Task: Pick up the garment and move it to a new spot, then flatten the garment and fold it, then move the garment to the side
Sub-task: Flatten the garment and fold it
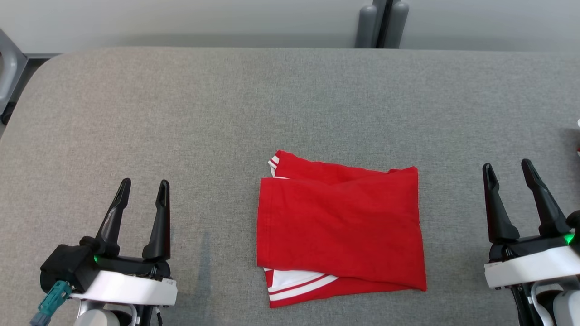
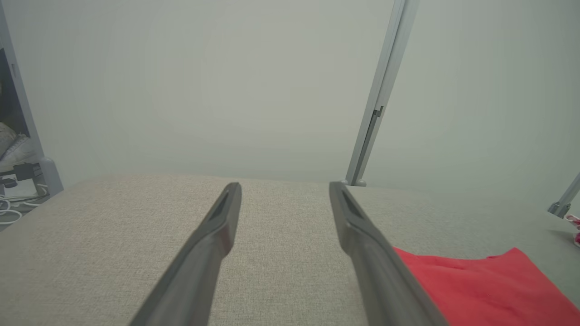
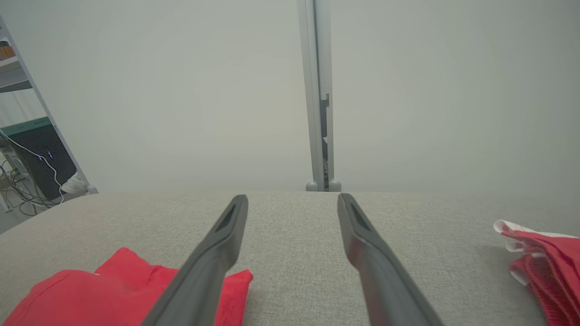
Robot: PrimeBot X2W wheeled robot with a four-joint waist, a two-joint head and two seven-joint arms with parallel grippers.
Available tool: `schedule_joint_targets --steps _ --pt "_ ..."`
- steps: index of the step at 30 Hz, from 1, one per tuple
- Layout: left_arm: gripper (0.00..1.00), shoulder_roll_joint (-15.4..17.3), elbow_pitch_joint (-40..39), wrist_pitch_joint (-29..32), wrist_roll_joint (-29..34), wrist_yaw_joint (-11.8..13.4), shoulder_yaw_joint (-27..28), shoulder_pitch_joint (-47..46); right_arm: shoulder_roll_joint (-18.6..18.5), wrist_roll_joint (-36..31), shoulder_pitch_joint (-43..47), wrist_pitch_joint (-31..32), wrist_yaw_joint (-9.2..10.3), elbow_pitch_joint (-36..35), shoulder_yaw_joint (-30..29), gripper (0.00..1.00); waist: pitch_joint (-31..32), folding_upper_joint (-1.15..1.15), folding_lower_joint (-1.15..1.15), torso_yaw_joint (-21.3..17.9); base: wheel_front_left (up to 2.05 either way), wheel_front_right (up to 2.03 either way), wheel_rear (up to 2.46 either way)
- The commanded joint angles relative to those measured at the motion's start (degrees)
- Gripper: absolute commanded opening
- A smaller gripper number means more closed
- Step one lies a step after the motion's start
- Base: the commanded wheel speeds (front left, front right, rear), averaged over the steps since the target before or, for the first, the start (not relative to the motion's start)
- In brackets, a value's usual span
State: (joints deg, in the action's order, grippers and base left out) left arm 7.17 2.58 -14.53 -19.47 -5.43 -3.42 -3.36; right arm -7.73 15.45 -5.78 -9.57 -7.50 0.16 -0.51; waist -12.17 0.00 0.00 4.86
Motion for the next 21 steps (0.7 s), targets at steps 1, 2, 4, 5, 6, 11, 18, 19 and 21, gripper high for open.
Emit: schedule_joint_targets --steps 1,2,4,5,6,11,18,19,21 --pt "1.00 0.57 -0.17 0.17 0.42 0.36 0.02 0.69 -0.22 -0.45 0.66 0.11 0.02 -0.28 -0.09 1.00 0.82 0.00 0.00 -0.35 0.00 0.00 0.00" --pt "1.00 0.70 -0.21 0.32 0.48 0.42 -0.05 0.89 -0.25 -0.45 1.01 0.26 0.02 -0.38 -0.09 1.00 1.25 0.00 0.00 -0.42 0.00 0.00 0.00" --pt "1.00 0.90 -0.25 0.72 0.72 0.57 -0.13 1.11 -0.49 -0.65 1.93 0.75 0.02 -0.34 -0.08 1.00 2.17 0.00 0.00 -0.58 0.00 0.00 0.00" --pt "1.00 0.94 -0.24 0.82 0.85 0.65 -0.27 1.52 -0.76 -0.90 2.41 0.76 0.02 -0.38 -0.18 1.00 2.72 0.00 0.00 -0.61 0.00 0.00 0.00" --pt "1.00 1.06 -0.22 0.92 0.96 0.78 -0.40 1.99 -0.93 -0.96 3.00 0.99 0.02 -0.43 -0.28 1.00 3.28 0.00 0.00 -0.62 0.00 0.00 0.00" --pt "1.00 1.65 -0.54 1.59 1.20 1.10 -0.62 3.21 -1.36 -1.10 5.57 2.03 0.02 -0.65 -0.82 1.00 5.51 0.00 0.00 -0.91 0.00 0.00 0.00" --pt "1.00 2.23 -0.34 2.31 1.28 1.46 -1.22 5.57 -1.00 -1.12 9.19 2.98 0.02 -1.36 -1.89 1.00 8.34 0.00 0.00 -1.05 0.00 0.00 0.00" --pt "1.00 2.28 -0.25 2.31 1.30 1.53 -1.29 5.80 -0.94 -1.20 9.84 3.22 0.02 -1.46 -2.15 1.00 8.75 0.00 0.00 -1.04 0.00 0.00 0.00" --pt "1.00 2.43 -0.20 2.52 1.31 1.60 -1.41 6.31 -0.84 -1.23 10.66 3.52 0.02 -1.82 -2.28 1.00 9.35 0.00 0.00 -1.04 0.00 0.00 0.00"
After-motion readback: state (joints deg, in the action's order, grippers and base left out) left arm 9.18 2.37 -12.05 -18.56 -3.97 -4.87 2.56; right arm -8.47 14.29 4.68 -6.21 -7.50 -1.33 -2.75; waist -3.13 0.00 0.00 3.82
